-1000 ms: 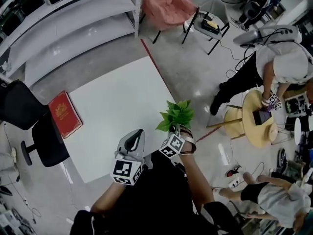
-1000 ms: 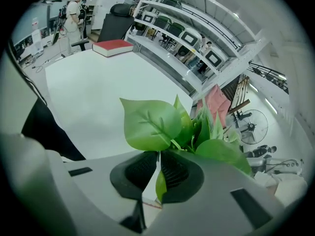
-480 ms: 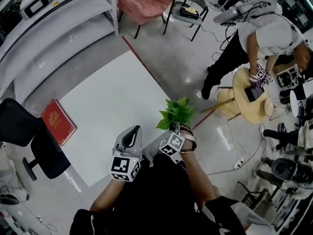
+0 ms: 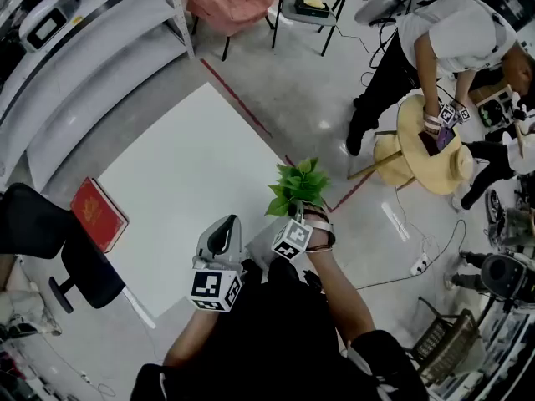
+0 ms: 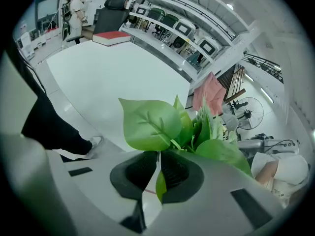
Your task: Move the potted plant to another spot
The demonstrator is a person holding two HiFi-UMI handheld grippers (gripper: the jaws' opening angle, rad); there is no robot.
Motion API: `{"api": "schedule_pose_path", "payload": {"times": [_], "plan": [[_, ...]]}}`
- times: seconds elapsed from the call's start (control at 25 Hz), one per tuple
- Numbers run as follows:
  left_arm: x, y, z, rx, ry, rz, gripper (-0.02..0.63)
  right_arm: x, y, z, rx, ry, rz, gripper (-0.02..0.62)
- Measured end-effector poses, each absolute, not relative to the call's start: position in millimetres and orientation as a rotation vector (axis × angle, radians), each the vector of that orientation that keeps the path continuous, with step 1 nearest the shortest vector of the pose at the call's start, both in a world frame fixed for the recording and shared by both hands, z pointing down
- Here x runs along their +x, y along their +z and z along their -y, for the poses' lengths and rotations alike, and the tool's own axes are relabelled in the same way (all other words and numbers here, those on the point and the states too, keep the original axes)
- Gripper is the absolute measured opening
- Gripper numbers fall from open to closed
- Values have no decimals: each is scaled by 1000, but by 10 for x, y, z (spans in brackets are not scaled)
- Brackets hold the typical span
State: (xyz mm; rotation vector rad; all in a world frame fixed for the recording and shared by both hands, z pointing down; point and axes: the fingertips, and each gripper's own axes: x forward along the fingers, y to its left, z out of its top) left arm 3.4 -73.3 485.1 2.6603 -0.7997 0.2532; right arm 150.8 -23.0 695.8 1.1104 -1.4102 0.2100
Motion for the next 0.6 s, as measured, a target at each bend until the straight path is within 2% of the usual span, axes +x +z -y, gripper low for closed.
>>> {"api": "schedule_pose_path", "payload": {"times": [0.6], "plan": [[218,4918,688,2629,300,865,18,1661,7206,314,1048,170,1434,15]]}}
